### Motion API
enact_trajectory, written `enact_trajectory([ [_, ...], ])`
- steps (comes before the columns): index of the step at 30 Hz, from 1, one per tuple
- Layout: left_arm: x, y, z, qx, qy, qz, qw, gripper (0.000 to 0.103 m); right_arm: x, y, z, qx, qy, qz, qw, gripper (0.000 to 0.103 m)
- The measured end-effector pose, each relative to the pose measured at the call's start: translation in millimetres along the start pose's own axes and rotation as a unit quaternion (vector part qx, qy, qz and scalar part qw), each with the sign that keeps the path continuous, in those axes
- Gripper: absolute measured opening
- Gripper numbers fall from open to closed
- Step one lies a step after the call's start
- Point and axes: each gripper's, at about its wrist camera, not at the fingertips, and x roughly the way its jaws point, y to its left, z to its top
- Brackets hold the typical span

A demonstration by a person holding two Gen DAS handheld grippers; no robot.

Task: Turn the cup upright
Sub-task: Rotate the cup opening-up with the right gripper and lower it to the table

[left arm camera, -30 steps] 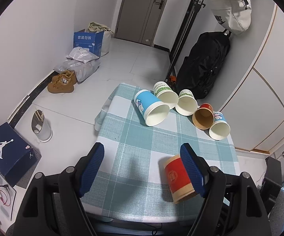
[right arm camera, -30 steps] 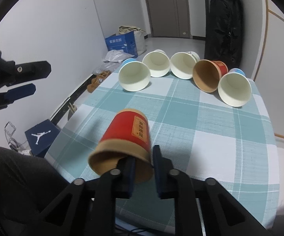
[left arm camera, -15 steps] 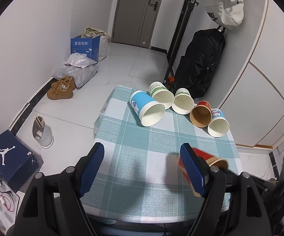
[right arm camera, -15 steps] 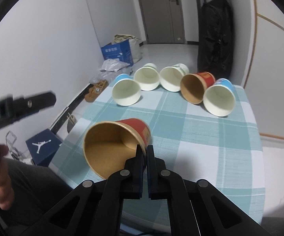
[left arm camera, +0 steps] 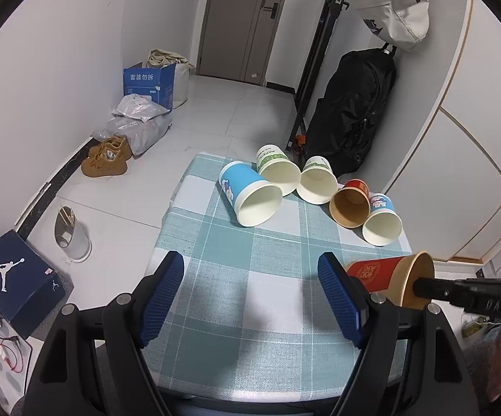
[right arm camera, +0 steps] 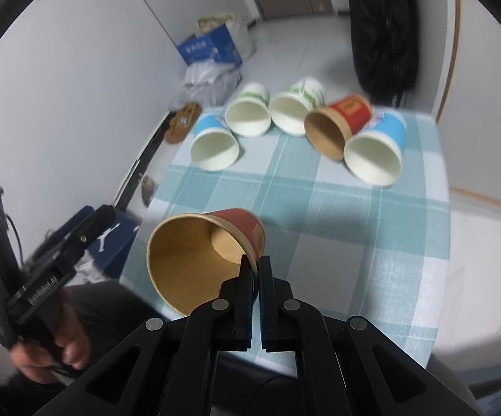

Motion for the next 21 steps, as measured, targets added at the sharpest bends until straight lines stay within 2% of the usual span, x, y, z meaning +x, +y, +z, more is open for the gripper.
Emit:
enact_trajectory([
  [7, 8.7, 0.8, 3.0, -0.013, 0.011, 0.007, 0.9998, 0.076, 19.1, -11.1, 24.1, 0.012, 0.09, 0.011, 0.996, 0.002],
  [12, 12.3, 0.2, 2.8, -0.016, 0.015, 0.014, 0.9997, 0.076, 45.2, -21.1, 32.3, 0.032, 0.168, -0.002, 0.985, 0.002],
  [16, 14.8, -1.0, 3.3, -0.017, 0.019, 0.016, 0.9995, 0.076, 56.9, -17.5, 42.6, 0.008, 0.185, -0.019, 0.982, 0.002],
  [21, 19.3, -3.2, 4.9, -0.017, 0.024, 0.017, 0.9994, 0.076, 74.1, -12.5, 48.9, -0.006, 0.218, 0.0, 0.976, 0.002],
])
